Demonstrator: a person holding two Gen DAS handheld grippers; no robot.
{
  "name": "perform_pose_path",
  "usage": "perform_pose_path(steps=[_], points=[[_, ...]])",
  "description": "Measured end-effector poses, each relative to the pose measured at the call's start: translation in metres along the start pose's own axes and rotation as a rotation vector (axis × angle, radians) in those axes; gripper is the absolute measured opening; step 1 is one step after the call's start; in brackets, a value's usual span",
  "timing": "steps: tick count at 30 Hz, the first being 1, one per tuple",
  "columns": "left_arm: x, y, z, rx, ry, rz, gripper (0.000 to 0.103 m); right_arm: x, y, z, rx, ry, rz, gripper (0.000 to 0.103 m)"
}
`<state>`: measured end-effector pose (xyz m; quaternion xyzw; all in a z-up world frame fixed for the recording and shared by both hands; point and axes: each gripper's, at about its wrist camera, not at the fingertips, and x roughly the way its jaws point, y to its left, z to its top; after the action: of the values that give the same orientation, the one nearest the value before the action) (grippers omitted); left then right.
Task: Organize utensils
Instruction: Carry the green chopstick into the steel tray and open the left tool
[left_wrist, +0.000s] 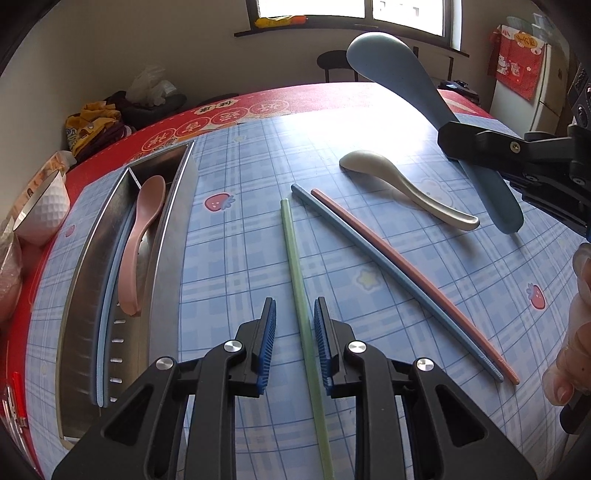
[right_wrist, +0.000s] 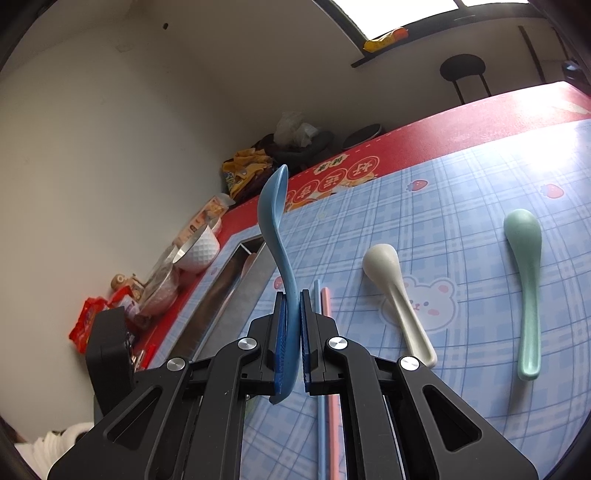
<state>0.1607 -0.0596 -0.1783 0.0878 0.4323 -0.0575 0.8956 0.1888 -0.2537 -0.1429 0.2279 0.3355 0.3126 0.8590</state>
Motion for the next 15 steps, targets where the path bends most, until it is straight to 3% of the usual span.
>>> perform_pose_path(steps=[2,6,15], points=[[0.000,0.000,-0.001,-0.004,-0.016,0.004,0.020,-0.001,0.001,0.000,0.000,-0.005,0.001,0.007],[-0.002,-0.008,-0.006,0.032,-0.037,0.003,0.007,0.000,0.000,-0.001,0.000,0.001,-0.001,0.007],[-0.006,-0.003,-0.008,0.001,-0.034,-0.034,0.006,0.004,0.001,-0.002,0.004,0.009,-0.004,0.007]])
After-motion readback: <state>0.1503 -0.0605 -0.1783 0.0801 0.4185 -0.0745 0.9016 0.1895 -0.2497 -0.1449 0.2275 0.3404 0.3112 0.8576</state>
